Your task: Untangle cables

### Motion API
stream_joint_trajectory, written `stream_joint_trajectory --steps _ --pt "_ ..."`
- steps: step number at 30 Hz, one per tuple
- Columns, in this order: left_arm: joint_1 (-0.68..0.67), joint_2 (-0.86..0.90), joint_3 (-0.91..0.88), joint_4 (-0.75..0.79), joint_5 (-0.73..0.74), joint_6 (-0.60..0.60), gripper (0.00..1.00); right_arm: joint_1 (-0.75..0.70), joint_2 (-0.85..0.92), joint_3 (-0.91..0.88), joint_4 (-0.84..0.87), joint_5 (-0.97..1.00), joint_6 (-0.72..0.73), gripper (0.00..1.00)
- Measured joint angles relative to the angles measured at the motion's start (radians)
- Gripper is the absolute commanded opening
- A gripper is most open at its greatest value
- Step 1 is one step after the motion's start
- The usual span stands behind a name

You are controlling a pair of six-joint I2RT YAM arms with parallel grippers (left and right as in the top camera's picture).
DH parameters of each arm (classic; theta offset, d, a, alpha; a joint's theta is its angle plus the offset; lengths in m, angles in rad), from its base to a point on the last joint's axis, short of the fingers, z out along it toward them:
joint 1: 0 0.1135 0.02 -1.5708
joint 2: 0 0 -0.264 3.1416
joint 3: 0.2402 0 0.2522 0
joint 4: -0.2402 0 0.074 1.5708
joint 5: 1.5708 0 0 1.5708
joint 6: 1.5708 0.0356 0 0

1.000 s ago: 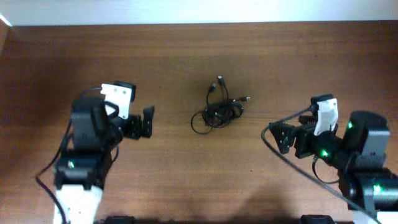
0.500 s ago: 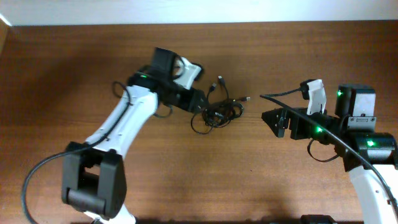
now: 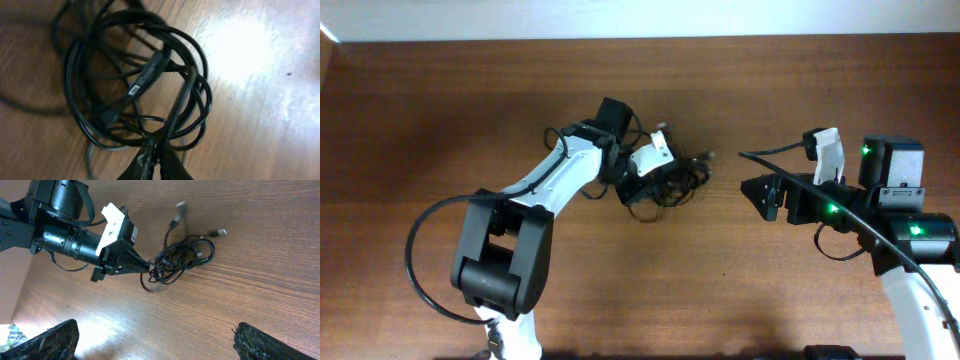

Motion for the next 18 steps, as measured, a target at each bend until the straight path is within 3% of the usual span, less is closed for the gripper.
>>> stream_joint_trajectory --steps 2,4,8,12,18 --pt "-0.001 0.000 0.007 -0.001 0.066 -0.018 0.00 0.000 0.000 0.000 0.000 0.000 0.000 1.00" --pt "0.002 -0.002 0.079 -0.078 0.079 -0.110 0.00 0.000 0.000 0.000 0.000 0.000 0.001 1.00" --pt "0.013 -0.177 0.238 -0.114 0.082 -0.435 0.00 0.000 0.000 0.000 0.005 0.000 0.105 0.88" --pt "0.014 -0.277 0.252 -0.119 0.098 -0.771 0.00 0.000 0.000 0.000 0.057 -0.004 0.296 0.70" --pt "0.014 -0.277 0.252 -0.078 0.390 -0.862 0.00 0.000 0.089 0.001 0.122 -0.046 0.396 0.54"
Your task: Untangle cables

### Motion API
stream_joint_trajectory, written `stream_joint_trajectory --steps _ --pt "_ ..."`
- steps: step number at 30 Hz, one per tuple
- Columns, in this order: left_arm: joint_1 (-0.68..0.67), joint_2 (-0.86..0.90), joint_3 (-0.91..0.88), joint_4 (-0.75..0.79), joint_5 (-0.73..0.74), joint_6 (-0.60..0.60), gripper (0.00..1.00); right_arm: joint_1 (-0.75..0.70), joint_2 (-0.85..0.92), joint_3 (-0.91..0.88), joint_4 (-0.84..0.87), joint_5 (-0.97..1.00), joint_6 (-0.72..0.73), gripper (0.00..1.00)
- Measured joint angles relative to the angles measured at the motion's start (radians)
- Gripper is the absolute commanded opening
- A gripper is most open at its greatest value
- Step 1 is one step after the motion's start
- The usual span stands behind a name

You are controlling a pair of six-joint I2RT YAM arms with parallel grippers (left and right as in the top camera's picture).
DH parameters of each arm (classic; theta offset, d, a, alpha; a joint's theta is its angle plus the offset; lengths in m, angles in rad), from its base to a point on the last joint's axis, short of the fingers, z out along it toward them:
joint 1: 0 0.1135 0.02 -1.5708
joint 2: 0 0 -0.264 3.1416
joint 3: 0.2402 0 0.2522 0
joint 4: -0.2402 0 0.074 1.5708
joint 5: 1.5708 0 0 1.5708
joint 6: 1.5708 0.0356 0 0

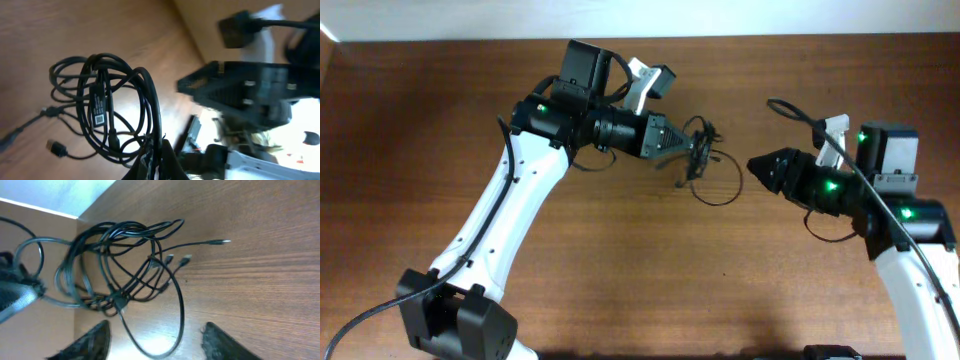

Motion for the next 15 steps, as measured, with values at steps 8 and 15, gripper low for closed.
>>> stream_joint_trajectory --steps 8,15 --pt "0.000 0.000 -0.001 0.146 0.090 -0.201 0.00 0.114 0.245 0.001 0.035 -0.057 -0.043 0.30" --pt "0.120 0.000 -0.001 0.127 -0.103 -0.235 0.00 0.058 0.262 0.002 -0.020 0.050 -0.064 0.04"
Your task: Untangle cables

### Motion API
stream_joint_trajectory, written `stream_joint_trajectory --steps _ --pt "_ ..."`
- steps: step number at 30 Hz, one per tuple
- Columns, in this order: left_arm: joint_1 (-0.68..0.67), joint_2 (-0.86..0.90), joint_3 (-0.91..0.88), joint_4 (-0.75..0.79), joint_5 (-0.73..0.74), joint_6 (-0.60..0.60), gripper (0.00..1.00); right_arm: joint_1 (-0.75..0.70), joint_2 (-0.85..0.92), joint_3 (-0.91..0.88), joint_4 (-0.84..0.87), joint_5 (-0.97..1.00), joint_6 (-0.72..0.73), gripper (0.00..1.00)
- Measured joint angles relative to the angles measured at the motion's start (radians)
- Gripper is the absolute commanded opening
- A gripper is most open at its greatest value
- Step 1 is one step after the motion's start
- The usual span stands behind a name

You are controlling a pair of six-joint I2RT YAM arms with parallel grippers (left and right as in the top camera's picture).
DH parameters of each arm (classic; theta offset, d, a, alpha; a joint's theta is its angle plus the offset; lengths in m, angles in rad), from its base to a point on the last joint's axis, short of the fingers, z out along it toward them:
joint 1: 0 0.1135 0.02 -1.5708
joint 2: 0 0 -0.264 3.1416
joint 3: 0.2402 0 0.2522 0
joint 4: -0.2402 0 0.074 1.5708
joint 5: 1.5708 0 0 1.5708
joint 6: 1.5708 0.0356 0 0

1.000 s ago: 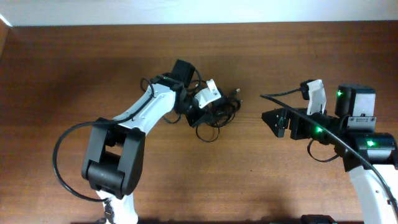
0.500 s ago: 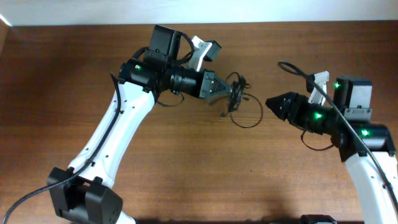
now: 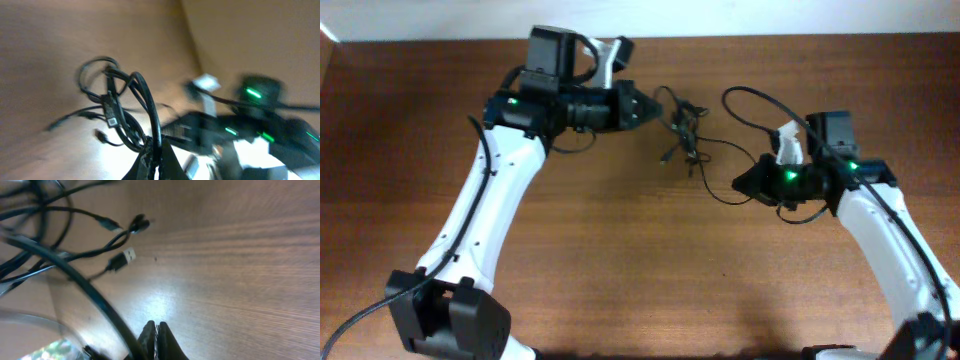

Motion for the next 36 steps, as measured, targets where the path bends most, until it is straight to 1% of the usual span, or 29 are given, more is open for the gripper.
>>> stream_joint_trajectory --steps 1,2,3,4,5,7,8,11,12,13,14,15,16,19,20,22,24,25,26,27,28,29,30,33,35,36 --pt "0.029 -0.001 0.002 -0.045 -0.133 0.000 0.00 -0.021 -0.054 0.000 -0.032 0.029 -0.001 0.04" --pt "0.049 -0.001 0.002 -0.092 -0.258 0.012 0.00 -0.054 -0.131 0.003 -0.095 0.097 -0.003 0.04" --pt "0.059 -0.001 0.002 -0.116 -0.335 0.021 0.00 -0.069 -0.189 0.003 -0.135 0.156 -0.005 0.04" --pt "0.066 -0.001 0.002 -0.153 -0.439 0.058 0.00 -0.075 -0.262 0.003 -0.164 0.224 -0.005 0.04" --pt "0.067 -0.001 0.002 -0.176 -0.504 0.091 0.00 -0.075 -0.299 0.004 -0.192 0.279 -0.004 0.04" --pt "0.066 -0.001 0.002 -0.237 -0.607 0.124 0.00 -0.076 -0.333 0.010 -0.238 0.349 -0.006 0.04" --pt "0.066 -0.001 0.003 -0.279 -0.671 0.132 0.00 -0.076 -0.335 0.045 -0.286 0.360 -0.024 0.04" --pt "0.066 -0.001 0.001 -0.325 -0.746 0.161 0.00 -0.076 -0.345 0.214 -0.386 0.312 -0.092 0.04" --pt "0.066 -0.001 -0.004 -0.330 -0.750 0.167 0.04 -0.076 -0.347 0.233 -0.395 0.299 -0.101 0.04" --pt "0.066 -0.001 -0.009 -0.351 -0.750 0.168 0.14 -0.076 -0.347 0.242 -0.408 0.275 -0.110 0.04" --pt "0.066 -0.001 -0.012 -0.367 -0.749 0.171 0.43 -0.076 -0.347 0.243 -0.412 0.250 -0.116 0.04" --pt "0.066 -0.001 -0.013 -0.381 -0.749 0.174 0.82 -0.076 -0.347 0.243 -0.412 0.214 -0.124 0.04" --pt "0.066 -0.001 -0.013 -0.399 -0.748 0.178 0.99 -0.076 -0.347 0.243 -0.410 0.193 -0.124 0.04" --pt "0.066 -0.001 -0.013 -0.420 -0.704 0.201 0.99 -0.076 -0.347 0.245 -0.388 0.101 -0.124 0.04" --pt "0.066 -0.001 -0.013 -0.421 -0.692 0.217 0.96 -0.076 -0.347 0.245 -0.388 0.087 -0.125 0.04" --pt "0.064 -0.001 -0.013 -0.411 -0.640 0.304 0.91 -0.068 -0.339 0.245 -0.384 0.074 -0.125 0.04" --pt "0.037 0.002 -0.014 -0.353 -0.507 0.431 0.88 -0.022 -0.304 0.247 -0.376 0.076 -0.124 0.04" --pt "0.022 0.006 -0.014 -0.339 -0.479 0.456 0.87 -0.004 -0.282 0.248 -0.378 0.088 -0.125 0.04" --pt "-0.013 0.034 -0.014 -0.280 -0.426 0.484 0.87 0.000 -0.254 0.248 -0.384 0.130 -0.122 0.04" --pt "-0.051 0.082 -0.014 -0.260 -0.403 0.497 0.87 -0.001 -0.226 0.248 -0.385 0.201 -0.107 0.48" --pt "-0.086 0.128 -0.015 -0.249 -0.388 0.507 0.87 -0.003 -0.212 0.248 -0.378 0.246 -0.098 0.80" --pt "-0.122 0.171 -0.015 -0.237 -0.381 0.508 0.87 -0.036 -0.182 0.249 -0.361 0.296 -0.082 0.99" --pt "-0.144 0.195 -0.016 -0.236 -0.379 0.512 0.87 -0.069 -0.151 0.250 -0.354 0.340 -0.074 0.99" --pt "-0.222 0.263 -0.017 -0.209 -0.352 0.553 0.83 -0.187 -0.051 0.252 -0.352 0.384 -0.071 0.99" --pt "-0.262 0.298 -0.017 -0.186 -0.329 0.592 0.74 -0.235 -0.027 0.252 -0.352 0.394 -0.078 0.99" --pt "-0.294 0.329 -0.017 -0.175 -0.318 0.612 0.65 -0.246 -0.024 0.252 -0.352 0.398 -0.088 0.99"
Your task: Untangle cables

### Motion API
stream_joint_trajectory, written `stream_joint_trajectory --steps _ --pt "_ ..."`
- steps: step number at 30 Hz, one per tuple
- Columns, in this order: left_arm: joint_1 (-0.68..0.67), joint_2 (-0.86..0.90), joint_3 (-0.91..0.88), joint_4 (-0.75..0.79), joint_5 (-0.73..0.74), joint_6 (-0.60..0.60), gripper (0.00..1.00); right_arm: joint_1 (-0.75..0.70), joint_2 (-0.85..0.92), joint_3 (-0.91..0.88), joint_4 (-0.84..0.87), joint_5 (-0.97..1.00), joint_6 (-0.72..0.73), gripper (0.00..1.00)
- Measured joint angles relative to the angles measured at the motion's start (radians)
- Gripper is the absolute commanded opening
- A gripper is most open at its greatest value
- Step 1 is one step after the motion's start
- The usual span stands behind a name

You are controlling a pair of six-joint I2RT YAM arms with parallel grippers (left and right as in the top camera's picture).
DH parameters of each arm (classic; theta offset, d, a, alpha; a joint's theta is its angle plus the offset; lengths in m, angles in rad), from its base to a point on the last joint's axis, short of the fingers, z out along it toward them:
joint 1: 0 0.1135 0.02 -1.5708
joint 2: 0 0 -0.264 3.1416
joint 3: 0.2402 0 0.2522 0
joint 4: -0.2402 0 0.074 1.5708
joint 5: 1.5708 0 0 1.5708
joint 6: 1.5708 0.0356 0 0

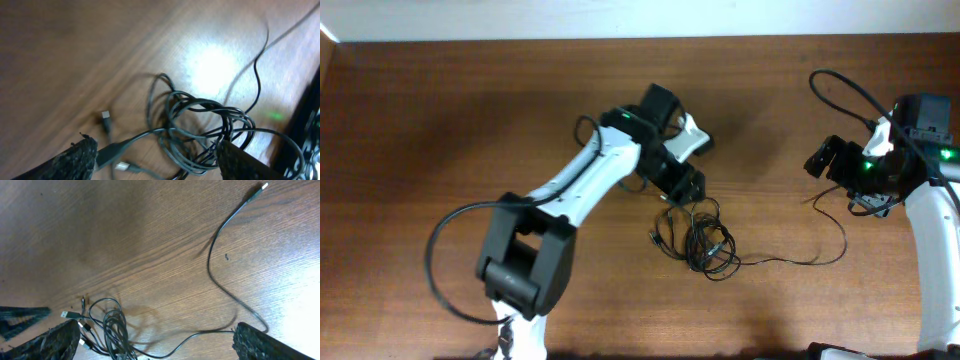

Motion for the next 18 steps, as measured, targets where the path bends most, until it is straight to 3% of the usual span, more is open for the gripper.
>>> stream_joint_trajectory --steps 1,3,4,5,9,11,14,18 --pt "-0.030 0.021 -0.001 -0.001 0.005 0.008 0.52 0.000 0.000 0.000 0.000 0.000 -0.014 0.99" --pt "-0.063 0.027 -0.001 -0.001 0.007 -0.016 0.42 0.000 0.000 0.000 0.000 0.000 -0.026 0.99" --pt "-0.098 0.033 -0.001 -0.001 -0.012 -0.101 0.33 0.000 0.000 0.000 0.000 0.000 -0.035 0.99" --pt "-0.129 0.044 -0.001 -0.002 -0.037 -0.199 0.31 0.000 0.000 0.000 -0.002 0.000 -0.037 0.99" --pt "-0.259 0.121 -0.001 -0.014 -0.274 -0.536 0.35 0.000 0.000 0.000 -0.010 0.000 -0.041 0.99" --pt "-0.277 0.134 -0.001 -0.014 -0.366 -0.603 0.36 0.000 0.000 0.000 -0.014 0.000 -0.045 0.99" --pt "-0.277 0.134 -0.001 -0.014 -0.482 -0.633 0.48 0.000 0.000 0.000 -0.016 0.000 -0.046 0.99" --pt "-0.238 0.145 -0.003 0.051 -0.854 -0.620 0.51 0.000 0.000 0.000 -0.019 0.000 -0.048 0.99"
